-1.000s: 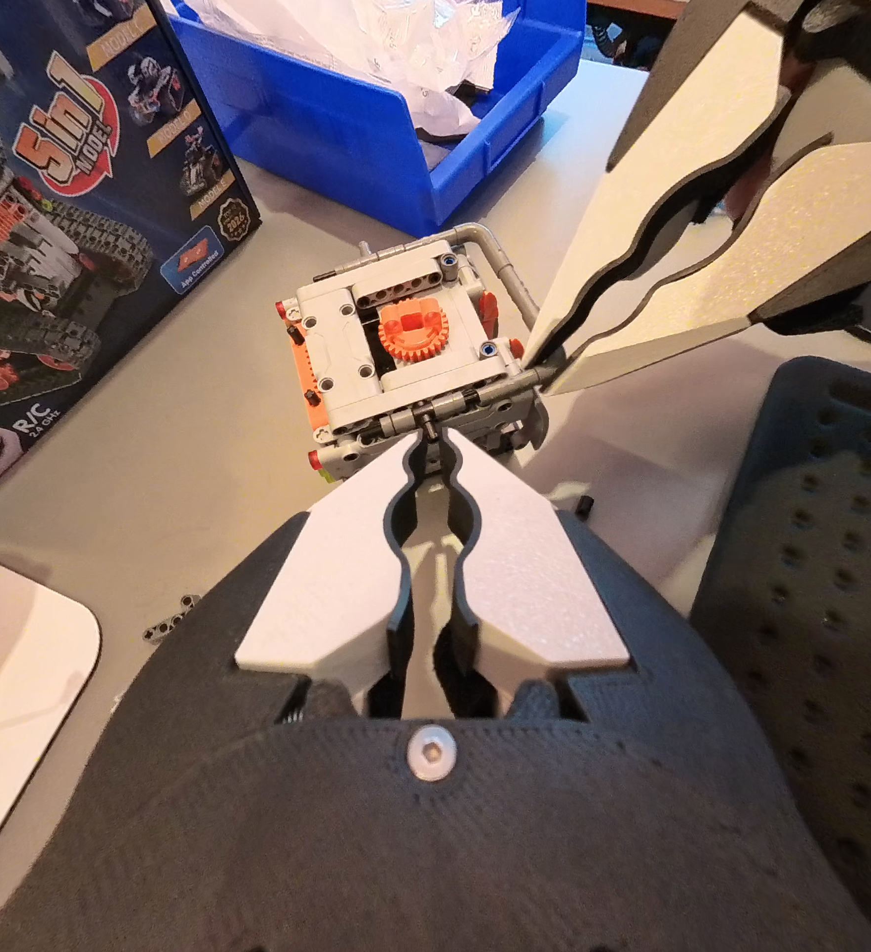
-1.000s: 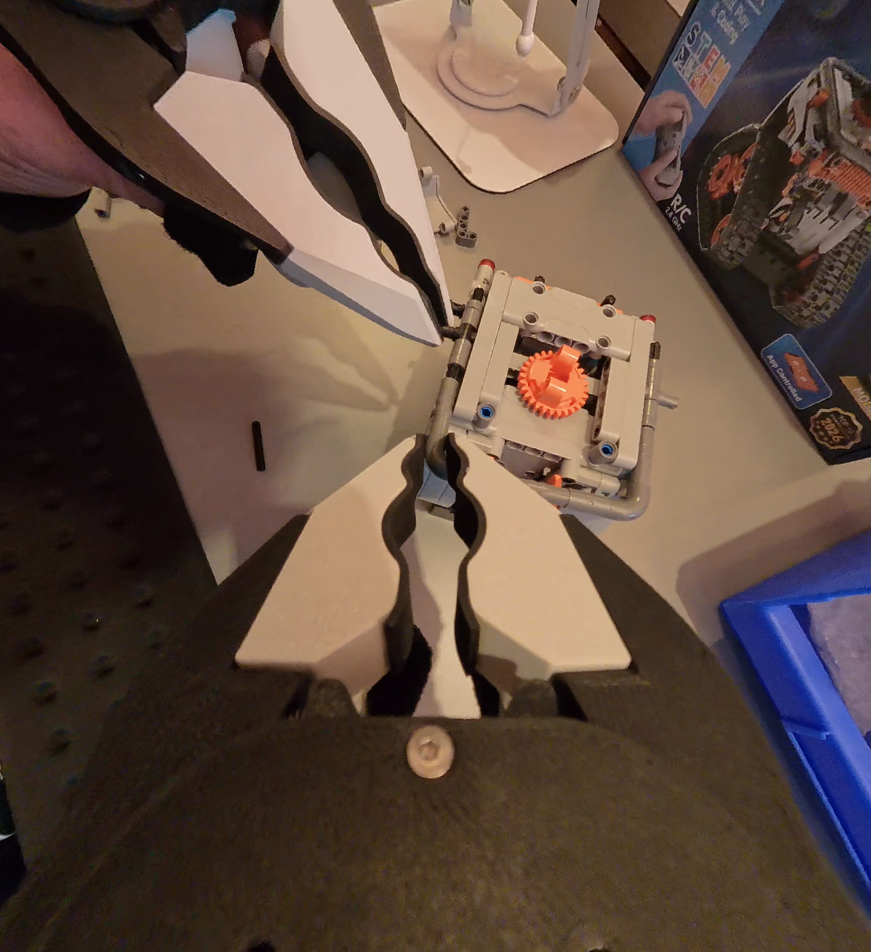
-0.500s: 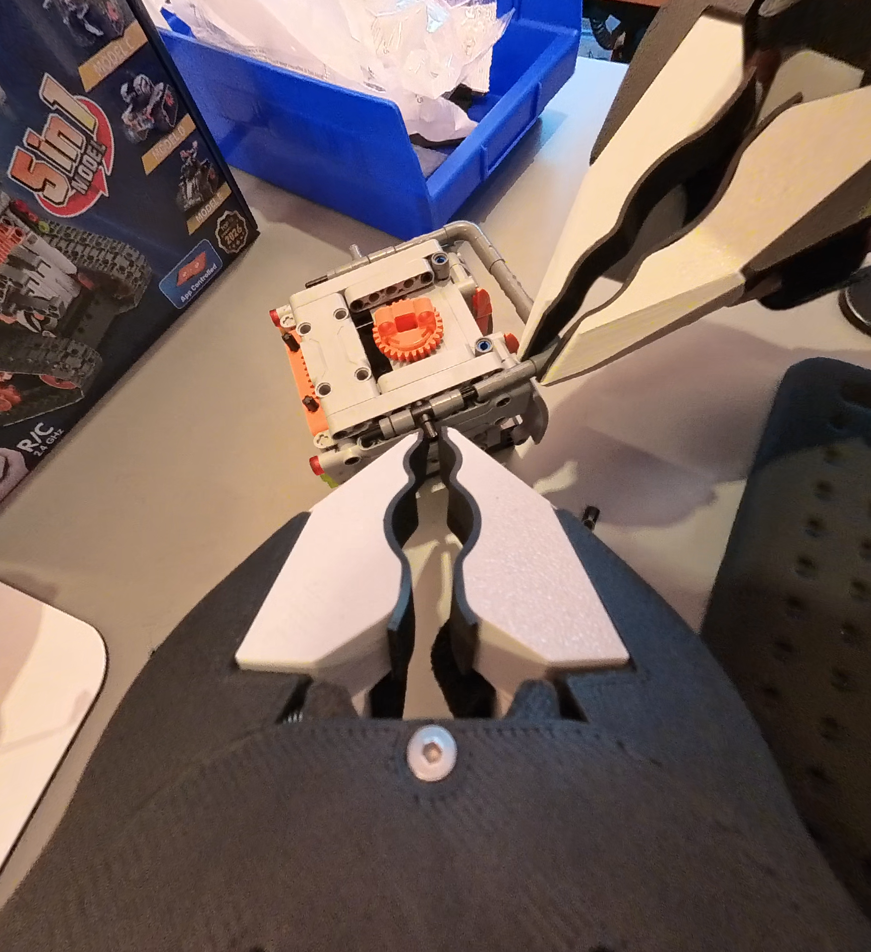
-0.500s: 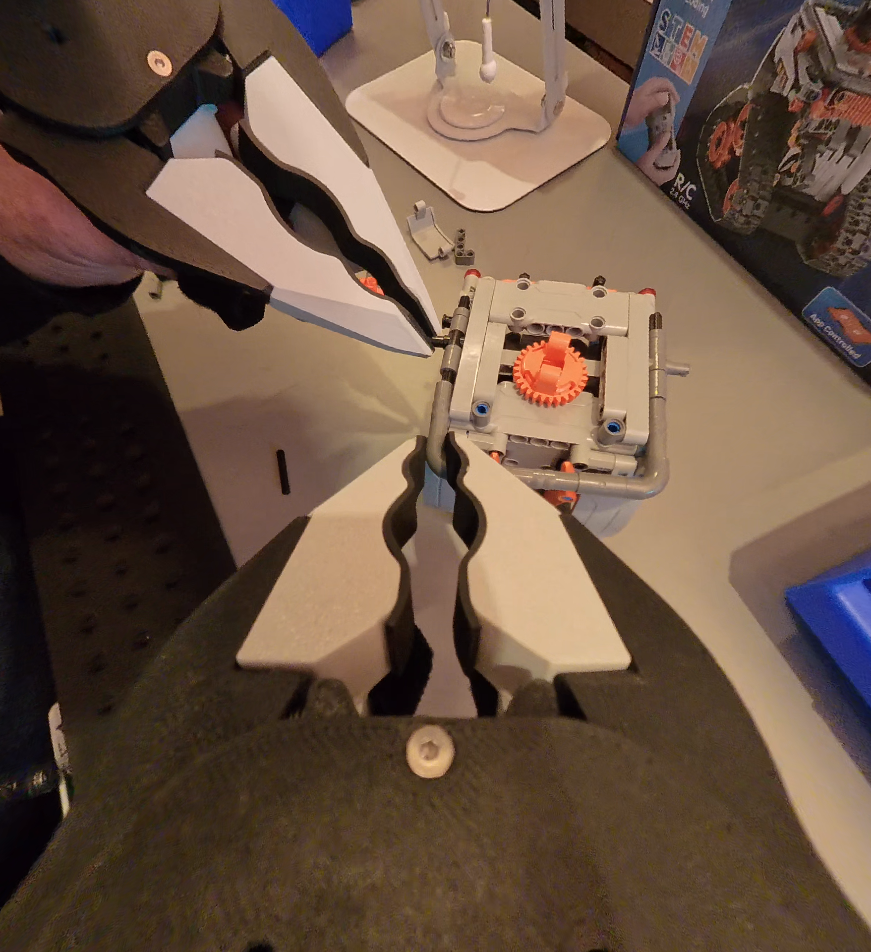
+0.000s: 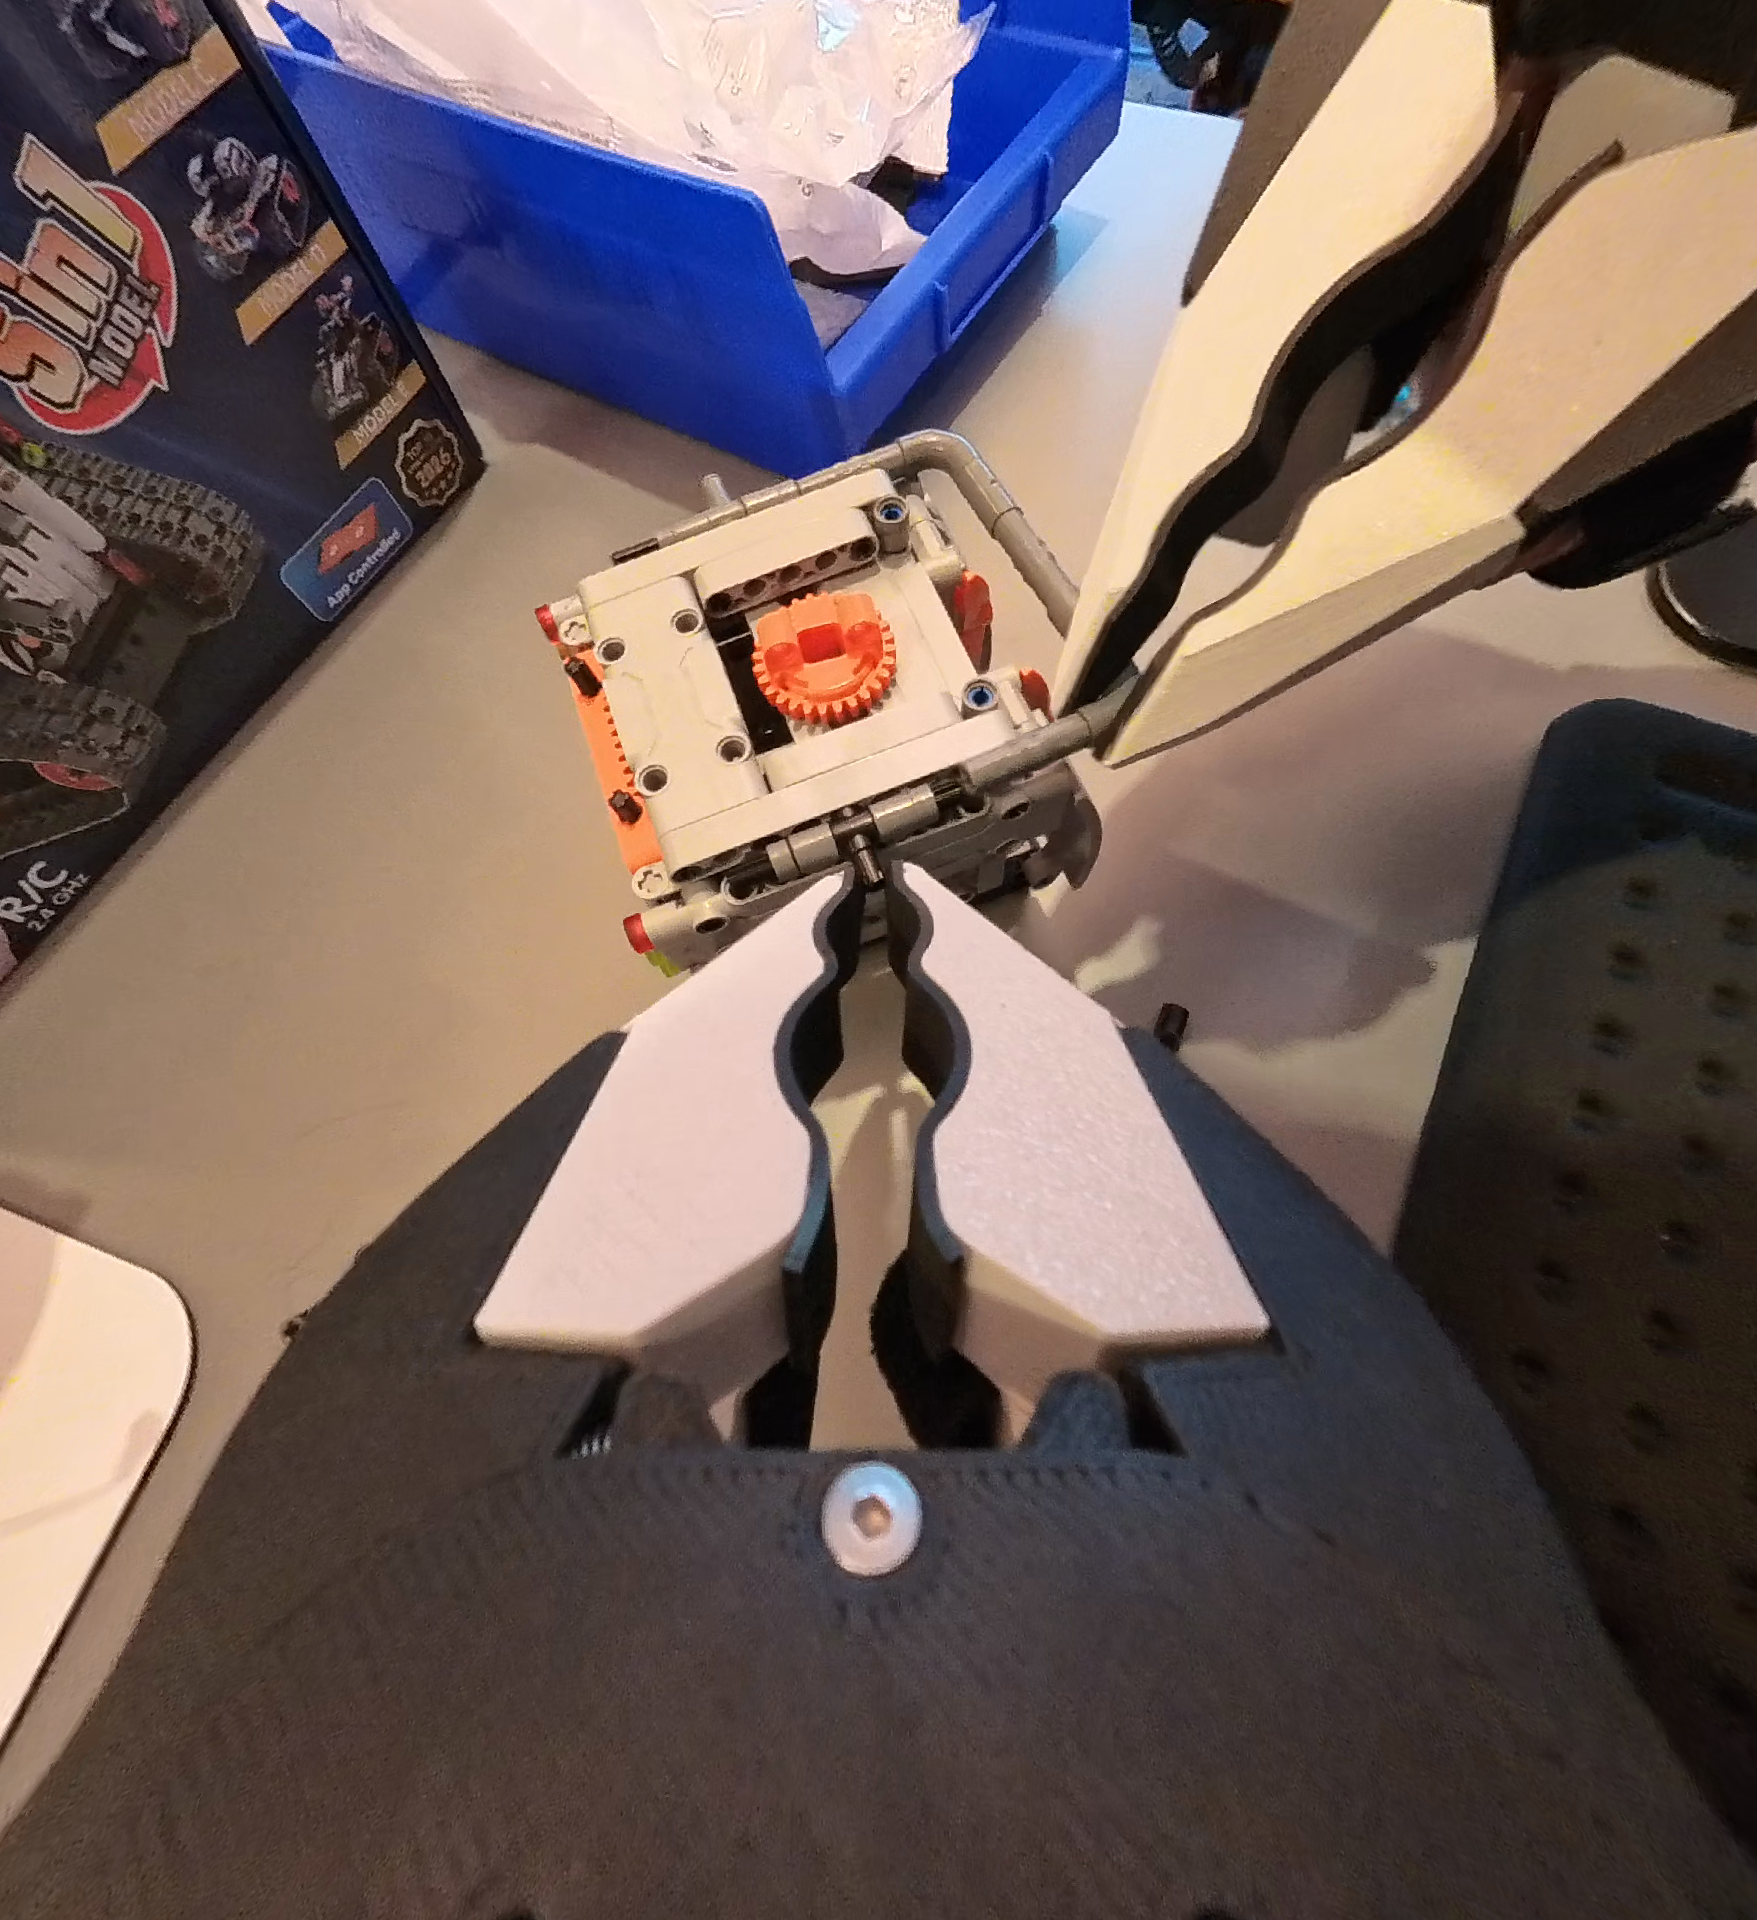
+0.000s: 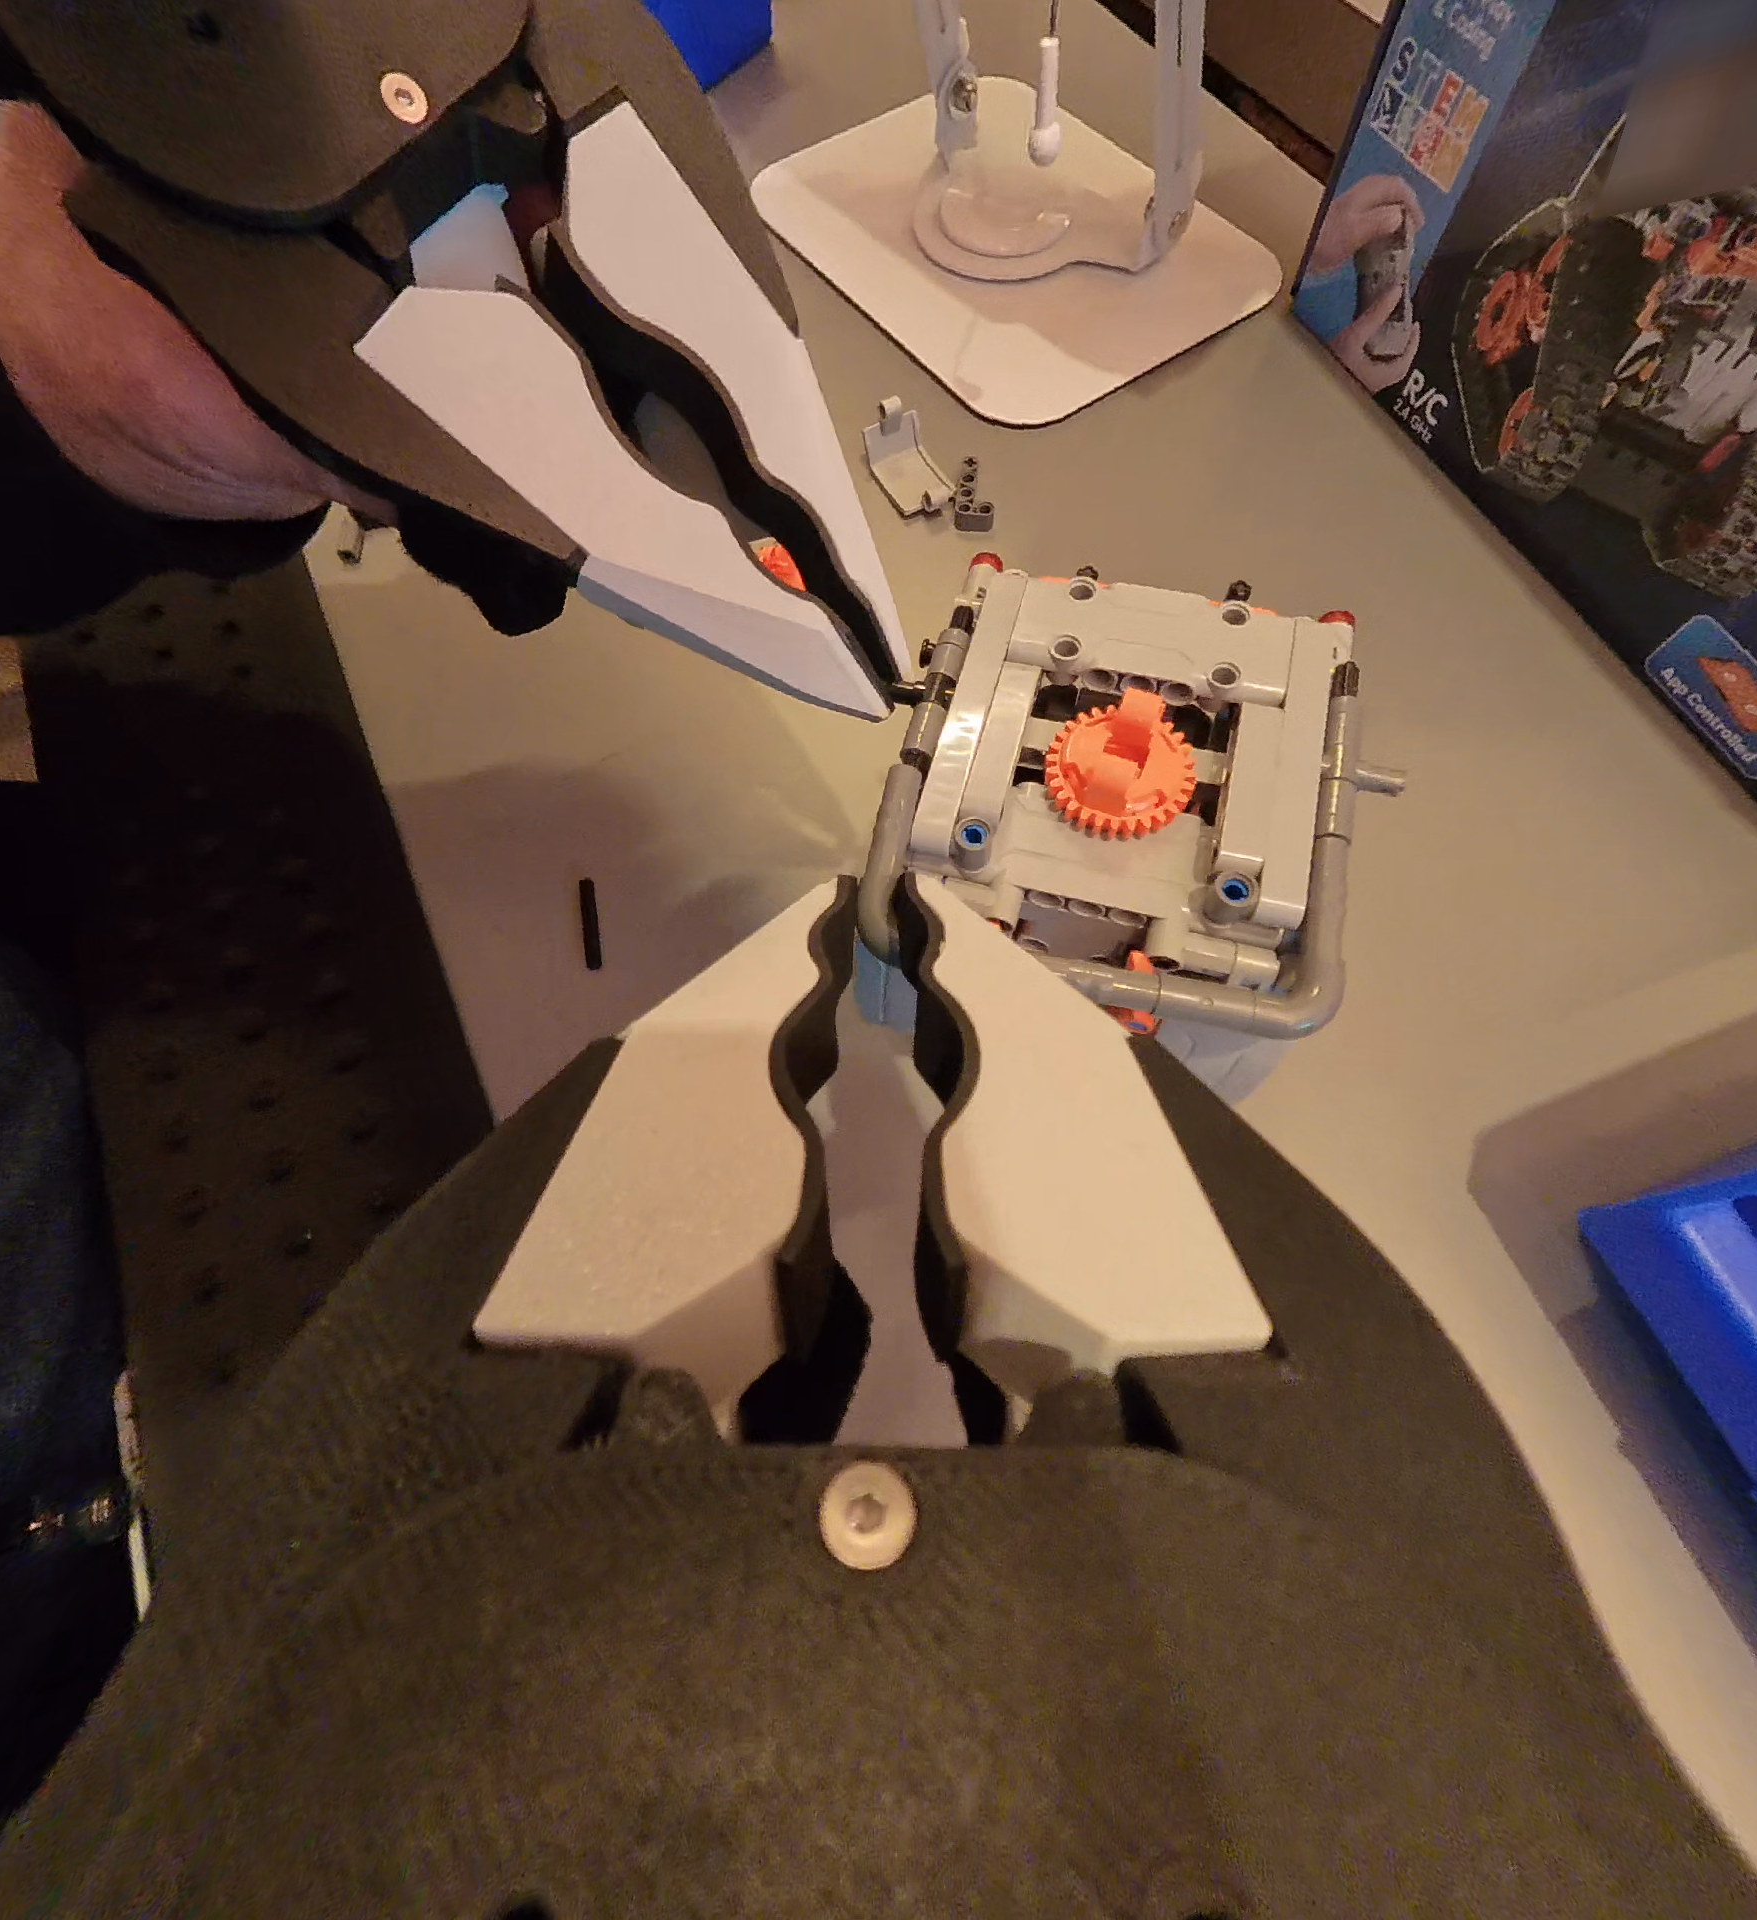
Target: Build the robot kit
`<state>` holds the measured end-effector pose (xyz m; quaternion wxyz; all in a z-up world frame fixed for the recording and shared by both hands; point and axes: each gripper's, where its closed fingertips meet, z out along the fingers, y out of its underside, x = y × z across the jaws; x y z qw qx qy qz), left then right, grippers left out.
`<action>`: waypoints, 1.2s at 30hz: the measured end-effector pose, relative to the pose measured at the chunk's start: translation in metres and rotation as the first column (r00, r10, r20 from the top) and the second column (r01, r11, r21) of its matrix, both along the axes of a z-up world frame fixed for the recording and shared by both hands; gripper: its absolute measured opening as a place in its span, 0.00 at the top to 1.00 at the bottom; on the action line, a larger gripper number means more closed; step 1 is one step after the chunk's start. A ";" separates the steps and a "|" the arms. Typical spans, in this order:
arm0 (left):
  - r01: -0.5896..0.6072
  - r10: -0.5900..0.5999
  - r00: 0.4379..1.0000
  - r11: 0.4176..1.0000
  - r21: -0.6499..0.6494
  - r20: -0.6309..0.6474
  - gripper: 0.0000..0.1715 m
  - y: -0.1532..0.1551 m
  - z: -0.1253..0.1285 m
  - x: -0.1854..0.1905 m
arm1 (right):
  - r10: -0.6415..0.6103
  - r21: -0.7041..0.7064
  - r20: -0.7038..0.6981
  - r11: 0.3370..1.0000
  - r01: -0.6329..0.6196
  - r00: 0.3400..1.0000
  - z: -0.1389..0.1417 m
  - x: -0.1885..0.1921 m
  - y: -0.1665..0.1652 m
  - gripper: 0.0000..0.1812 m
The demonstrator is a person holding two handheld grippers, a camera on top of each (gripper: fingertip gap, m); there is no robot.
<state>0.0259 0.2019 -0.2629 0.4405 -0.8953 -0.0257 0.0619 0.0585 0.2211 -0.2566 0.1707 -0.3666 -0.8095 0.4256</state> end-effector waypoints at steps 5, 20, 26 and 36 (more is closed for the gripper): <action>0.012 -0.012 1.000 1.000 0.010 -0.013 0.99 -0.001 0.000 -0.001 | -0.009 0.016 -0.015 1.000 0.009 1.000 -0.001 0.000 -0.003 0.97; 0.029 -0.030 0.999 0.999 0.043 0.022 0.99 -0.004 0.001 -0.002 | 0.052 -0.020 -0.043 0.998 -0.053 0.998 0.005 0.004 -0.010 0.93; 0.038 -0.039 0.999 0.998 0.045 0.023 0.99 -0.004 0.001 -0.003 | 0.069 -0.044 -0.065 0.996 -0.072 0.995 0.012 0.004 -0.011 0.93; 0.055 -0.058 0.997 0.997 0.052 0.045 0.99 -0.004 0.001 -0.004 | 0.100 -0.063 -0.058 0.993 -0.103 0.993 0.009 0.005 -0.013 0.91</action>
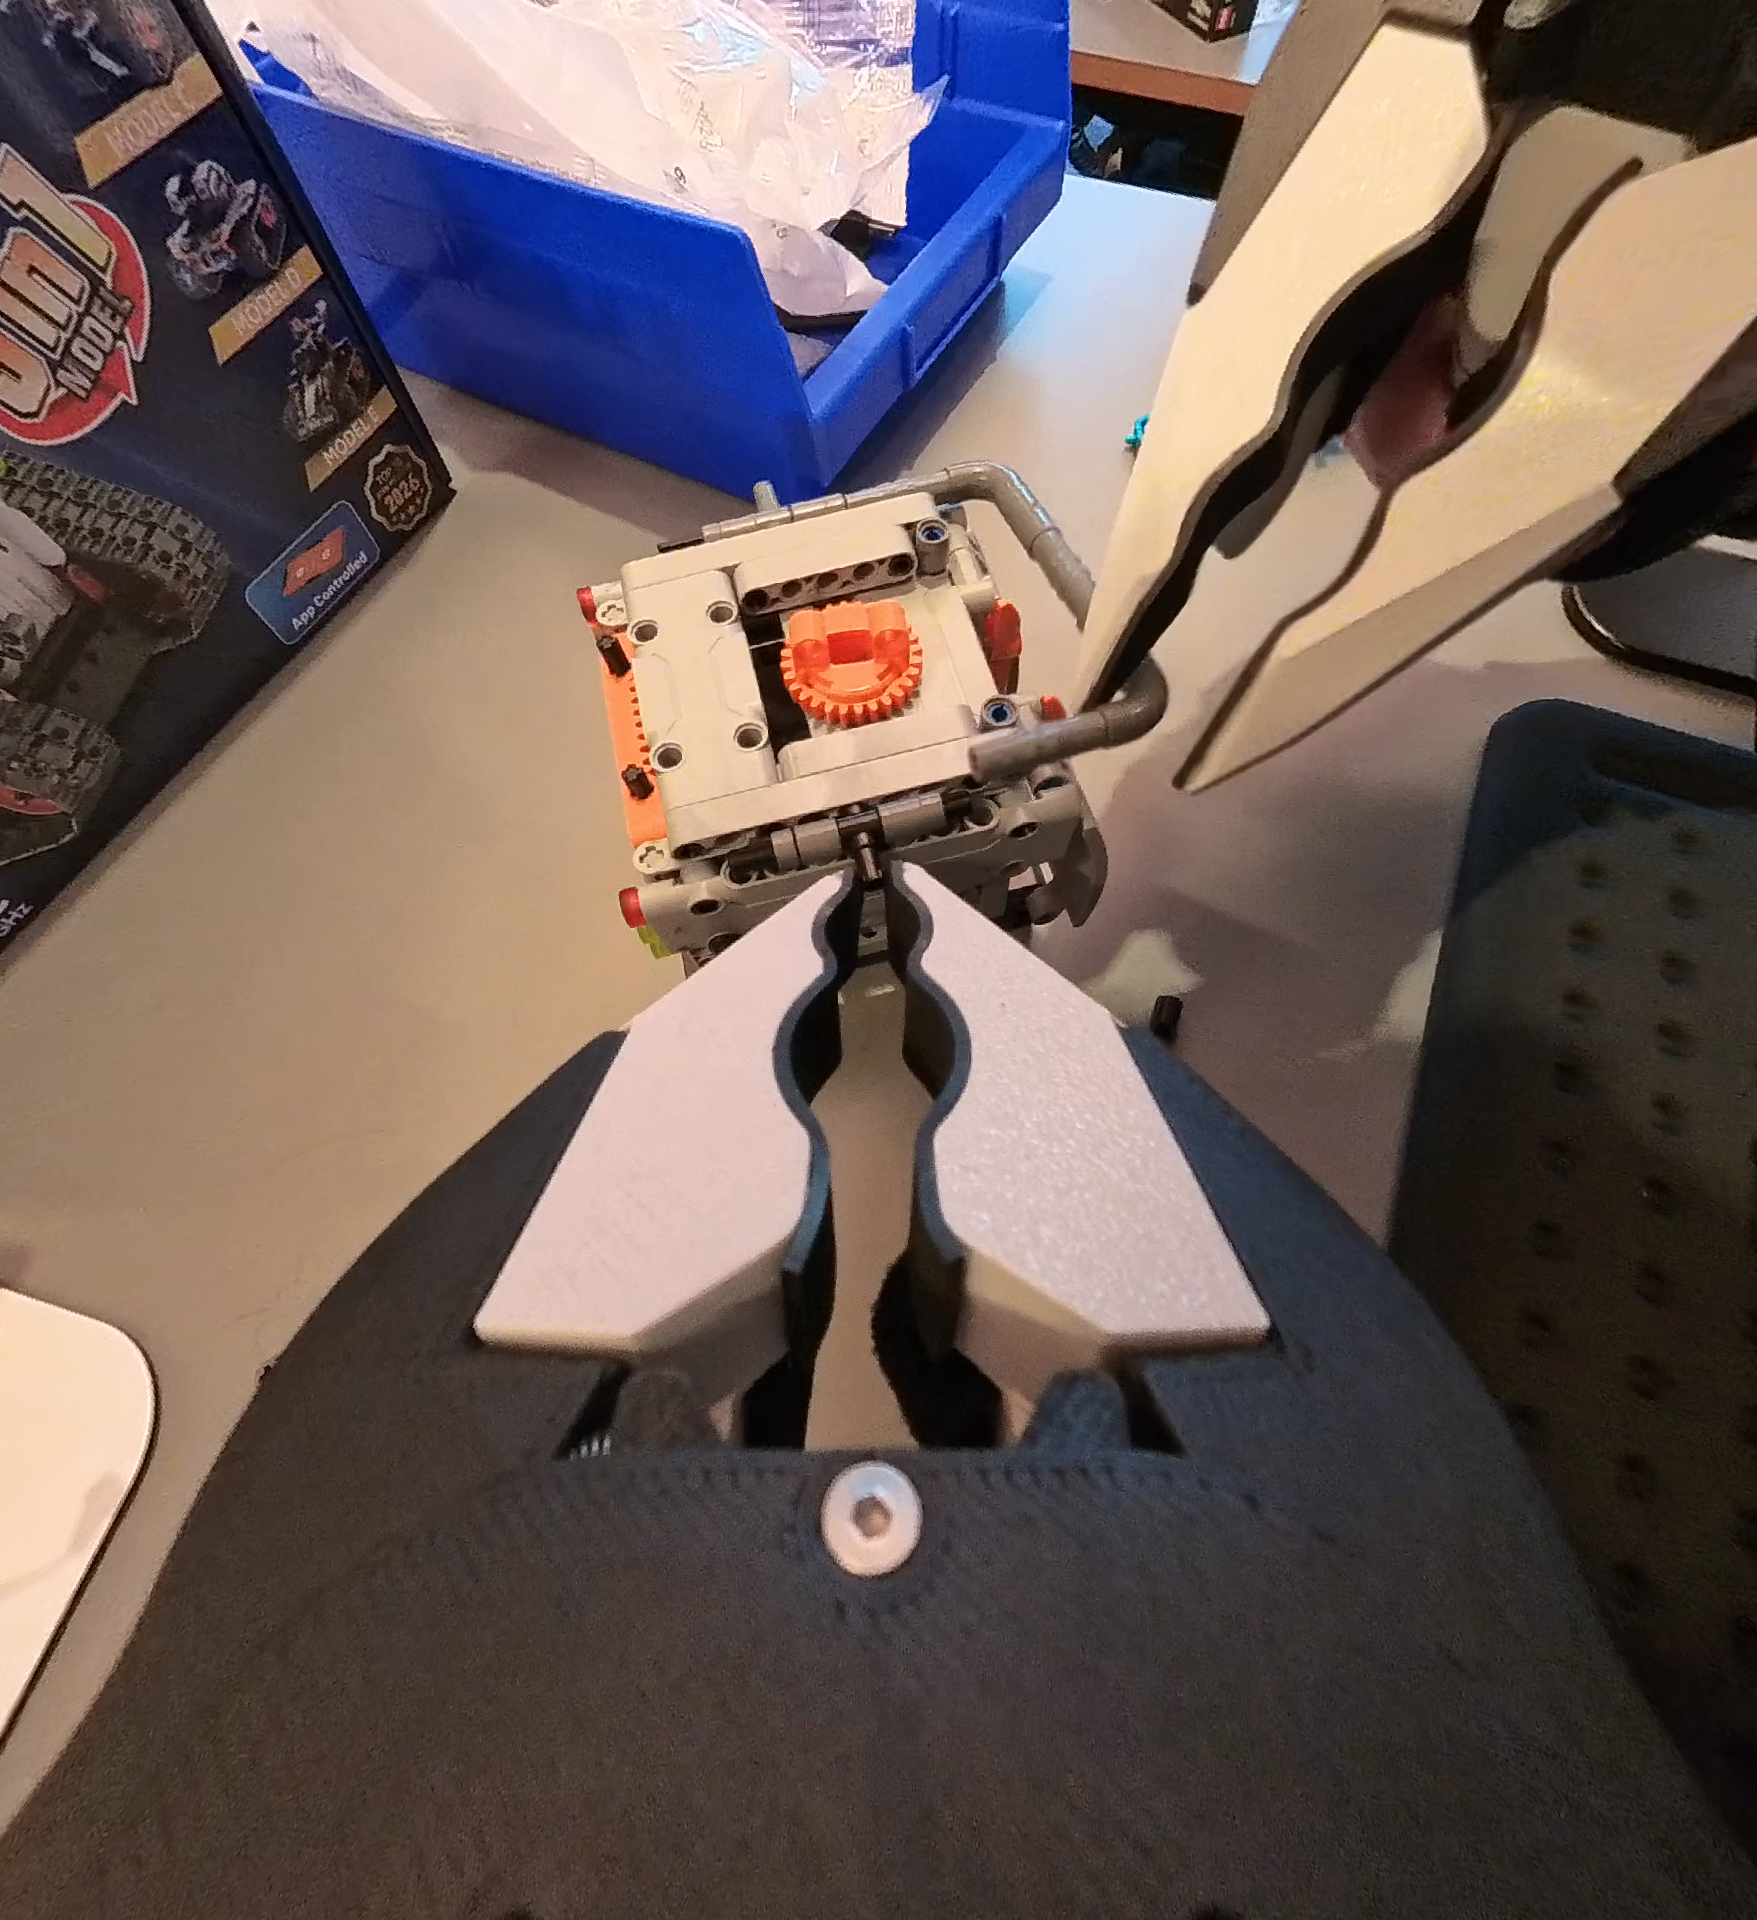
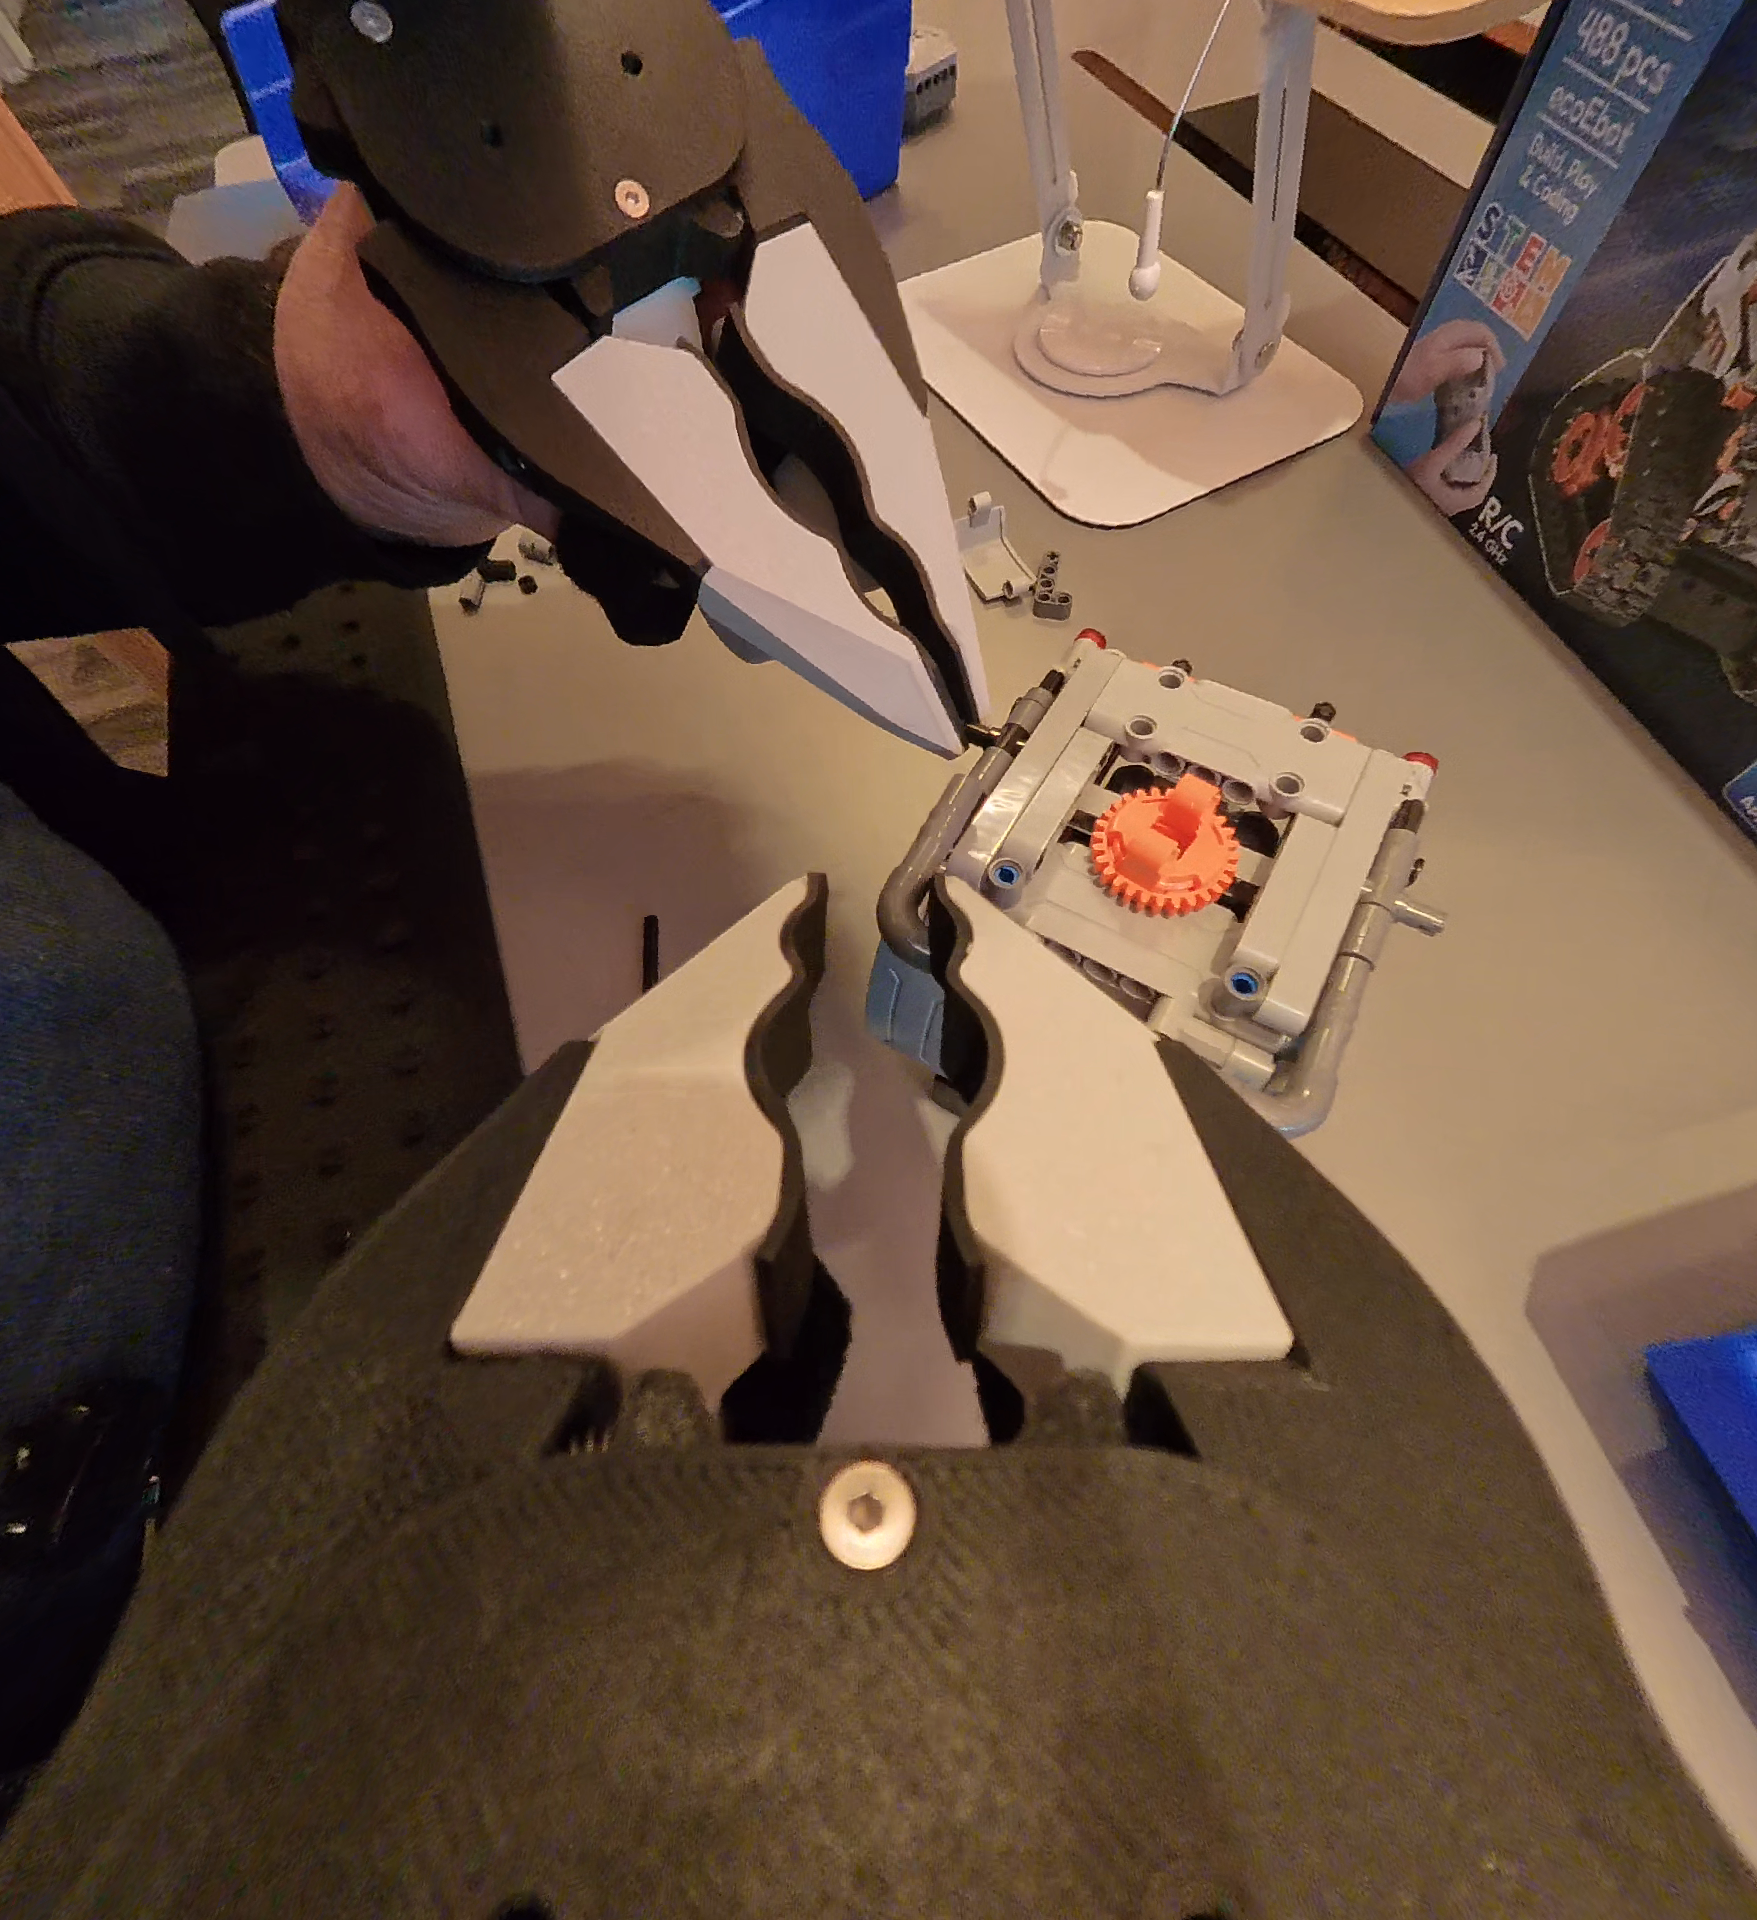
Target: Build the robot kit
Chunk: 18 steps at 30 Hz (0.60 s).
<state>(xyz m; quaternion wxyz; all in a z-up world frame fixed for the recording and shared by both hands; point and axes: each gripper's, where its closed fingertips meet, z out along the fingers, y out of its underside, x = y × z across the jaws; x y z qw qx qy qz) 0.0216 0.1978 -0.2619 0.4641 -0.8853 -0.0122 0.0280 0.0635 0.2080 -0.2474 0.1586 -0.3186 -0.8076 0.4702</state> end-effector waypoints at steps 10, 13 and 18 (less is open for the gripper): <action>-0.017 0.017 1.000 1.000 -0.002 -0.001 0.99 -0.004 -0.001 -0.008 | 0.057 -0.037 -0.012 0.998 -0.058 0.998 0.006 0.006 -0.005 0.79; -0.028 0.028 1.000 1.000 -0.010 -0.001 0.99 -0.010 -0.001 -0.014 | 0.041 -0.057 -0.033 0.997 -0.043 0.999 0.014 0.003 0.001 0.79; -0.036 0.036 0.999 0.999 -0.013 -0.007 0.99 -0.016 -0.002 -0.016 | -0.025 -0.083 -0.036 0.996 0.022 0.999 0.019 -0.011 0.014 0.78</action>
